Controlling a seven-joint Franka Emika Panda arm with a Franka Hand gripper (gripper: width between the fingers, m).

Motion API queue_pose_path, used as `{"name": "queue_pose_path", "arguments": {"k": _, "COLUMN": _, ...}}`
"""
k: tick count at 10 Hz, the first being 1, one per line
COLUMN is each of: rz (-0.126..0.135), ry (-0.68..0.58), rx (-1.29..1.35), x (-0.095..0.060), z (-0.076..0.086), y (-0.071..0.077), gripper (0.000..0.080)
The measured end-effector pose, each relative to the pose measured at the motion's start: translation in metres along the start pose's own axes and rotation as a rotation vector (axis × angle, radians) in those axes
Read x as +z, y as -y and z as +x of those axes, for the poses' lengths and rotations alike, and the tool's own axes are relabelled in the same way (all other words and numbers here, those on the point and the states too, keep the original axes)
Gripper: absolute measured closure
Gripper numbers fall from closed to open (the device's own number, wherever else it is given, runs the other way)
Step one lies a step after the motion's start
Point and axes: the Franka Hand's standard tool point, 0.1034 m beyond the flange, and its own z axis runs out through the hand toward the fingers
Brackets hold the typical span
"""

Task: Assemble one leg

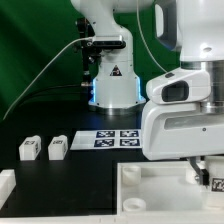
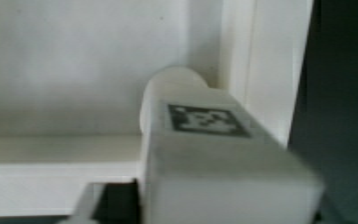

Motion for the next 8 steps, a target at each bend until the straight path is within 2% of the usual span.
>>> {"name": "queue_pose_path", "arguments": {"k": 2, "rz": 0.002, "ry": -0.001, "rx": 0.249, "x": -0.002, "z": 0.003, "y": -0.005, "gripper": 0.0509}}
{"name": "queue_pose_path", "arguments": {"k": 6, "rz": 0.006, "ry": 0.018, "rx": 0.981, "x": 0.001, "z": 0.001, "y": -0.015, "gripper": 0.0508}}
{"name": "queue_pose_path", "arguments": {"k": 7, "rz": 0.031, "ry": 0.054, "rx": 1.177, "x": 0.002, "z": -0.001, "y": -0.016, "gripper": 0.0508}}
{"name": "queue_pose_path", "arguments": {"k": 8, "rz": 0.038, "ry": 0.069, "rx": 1.331, "x": 0.002, "z": -0.004, "y": -0.017, "gripper": 0.0508}}
